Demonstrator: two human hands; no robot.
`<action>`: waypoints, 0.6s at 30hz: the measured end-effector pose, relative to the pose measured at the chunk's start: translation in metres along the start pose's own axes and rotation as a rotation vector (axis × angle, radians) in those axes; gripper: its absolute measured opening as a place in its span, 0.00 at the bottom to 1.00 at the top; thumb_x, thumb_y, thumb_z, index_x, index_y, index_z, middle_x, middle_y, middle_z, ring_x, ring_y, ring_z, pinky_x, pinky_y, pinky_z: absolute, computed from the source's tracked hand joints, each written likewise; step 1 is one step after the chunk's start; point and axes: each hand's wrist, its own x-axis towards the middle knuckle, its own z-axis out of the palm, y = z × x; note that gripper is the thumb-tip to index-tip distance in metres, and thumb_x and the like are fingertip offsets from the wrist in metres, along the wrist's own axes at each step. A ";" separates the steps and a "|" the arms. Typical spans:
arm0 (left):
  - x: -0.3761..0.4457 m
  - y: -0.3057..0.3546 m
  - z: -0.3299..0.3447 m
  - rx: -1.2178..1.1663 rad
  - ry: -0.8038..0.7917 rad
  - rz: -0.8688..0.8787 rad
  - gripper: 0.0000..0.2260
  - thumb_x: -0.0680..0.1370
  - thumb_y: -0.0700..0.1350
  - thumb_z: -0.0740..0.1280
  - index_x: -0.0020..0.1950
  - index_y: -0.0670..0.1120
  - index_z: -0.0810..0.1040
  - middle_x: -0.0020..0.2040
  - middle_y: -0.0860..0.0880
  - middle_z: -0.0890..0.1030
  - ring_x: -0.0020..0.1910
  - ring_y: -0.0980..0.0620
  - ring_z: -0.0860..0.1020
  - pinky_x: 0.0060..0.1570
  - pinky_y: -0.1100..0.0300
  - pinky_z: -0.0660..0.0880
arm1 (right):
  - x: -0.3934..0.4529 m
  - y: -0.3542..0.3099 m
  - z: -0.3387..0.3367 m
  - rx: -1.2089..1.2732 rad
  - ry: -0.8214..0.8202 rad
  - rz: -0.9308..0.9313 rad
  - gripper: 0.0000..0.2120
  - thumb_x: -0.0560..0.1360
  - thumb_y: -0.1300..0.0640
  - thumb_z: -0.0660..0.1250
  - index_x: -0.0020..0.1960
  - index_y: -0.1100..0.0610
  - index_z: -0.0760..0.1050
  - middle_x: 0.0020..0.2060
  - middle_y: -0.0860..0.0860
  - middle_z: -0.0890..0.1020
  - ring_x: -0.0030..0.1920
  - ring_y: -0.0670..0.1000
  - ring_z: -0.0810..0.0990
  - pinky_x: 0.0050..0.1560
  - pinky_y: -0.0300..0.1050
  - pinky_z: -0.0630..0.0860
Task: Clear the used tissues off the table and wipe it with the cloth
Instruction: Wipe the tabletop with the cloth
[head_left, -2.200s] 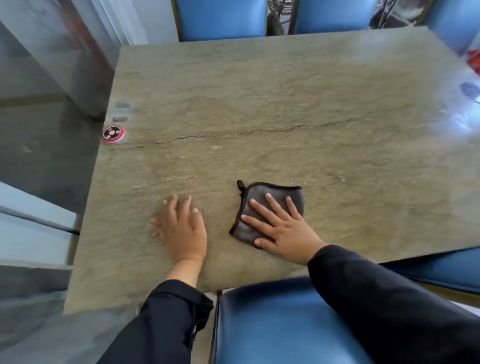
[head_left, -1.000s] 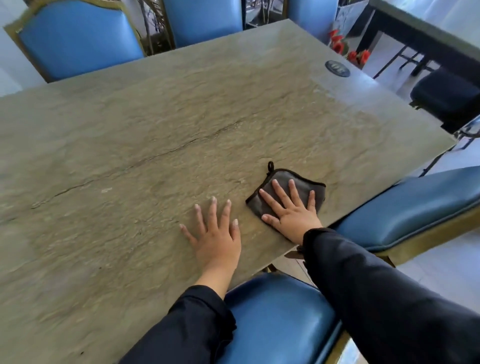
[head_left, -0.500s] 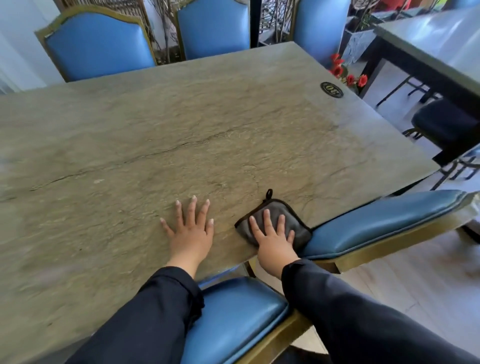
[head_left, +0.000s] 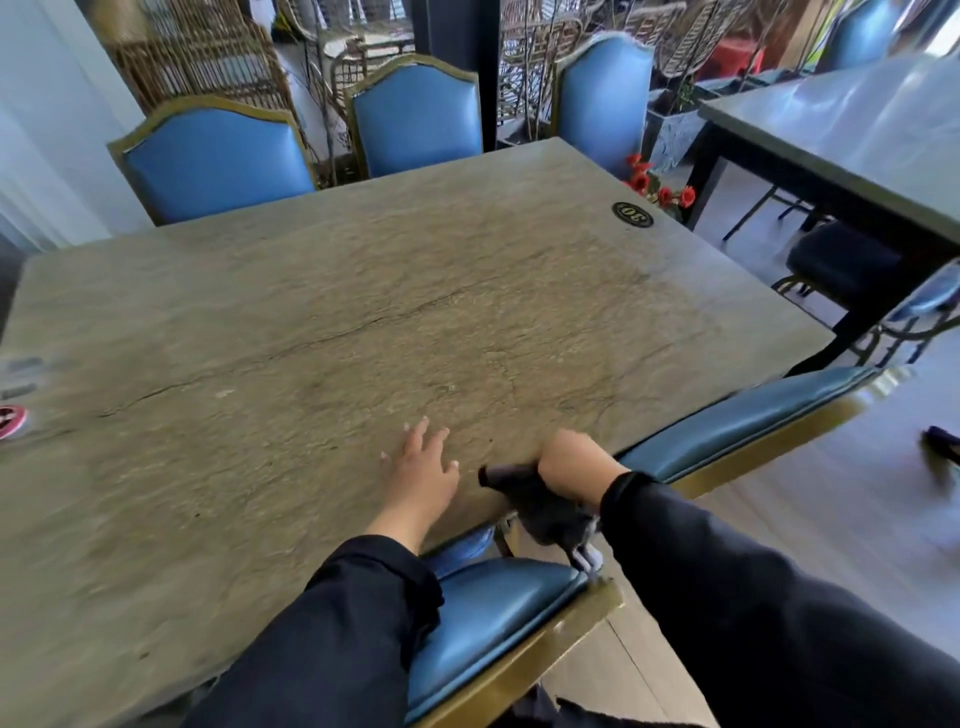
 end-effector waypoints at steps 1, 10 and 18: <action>0.000 -0.003 -0.001 0.045 0.017 0.006 0.24 0.82 0.50 0.55 0.77 0.51 0.54 0.79 0.51 0.45 0.77 0.47 0.42 0.73 0.42 0.40 | 0.000 0.002 -0.014 0.085 0.080 0.070 0.15 0.79 0.62 0.56 0.61 0.64 0.75 0.58 0.59 0.79 0.59 0.58 0.78 0.51 0.46 0.73; 0.012 -0.036 0.008 0.207 0.026 -0.184 0.29 0.80 0.61 0.46 0.76 0.57 0.36 0.75 0.54 0.29 0.74 0.47 0.29 0.68 0.34 0.34 | 0.047 0.003 -0.019 0.505 0.683 0.048 0.23 0.77 0.66 0.55 0.69 0.54 0.71 0.63 0.58 0.77 0.62 0.60 0.75 0.59 0.51 0.74; 0.012 -0.050 0.027 0.309 0.142 -0.141 0.27 0.78 0.63 0.37 0.73 0.58 0.29 0.74 0.54 0.27 0.74 0.47 0.29 0.67 0.36 0.29 | 0.121 -0.003 0.022 0.243 0.250 0.035 0.34 0.77 0.69 0.52 0.78 0.50 0.43 0.77 0.54 0.37 0.75 0.60 0.34 0.73 0.58 0.37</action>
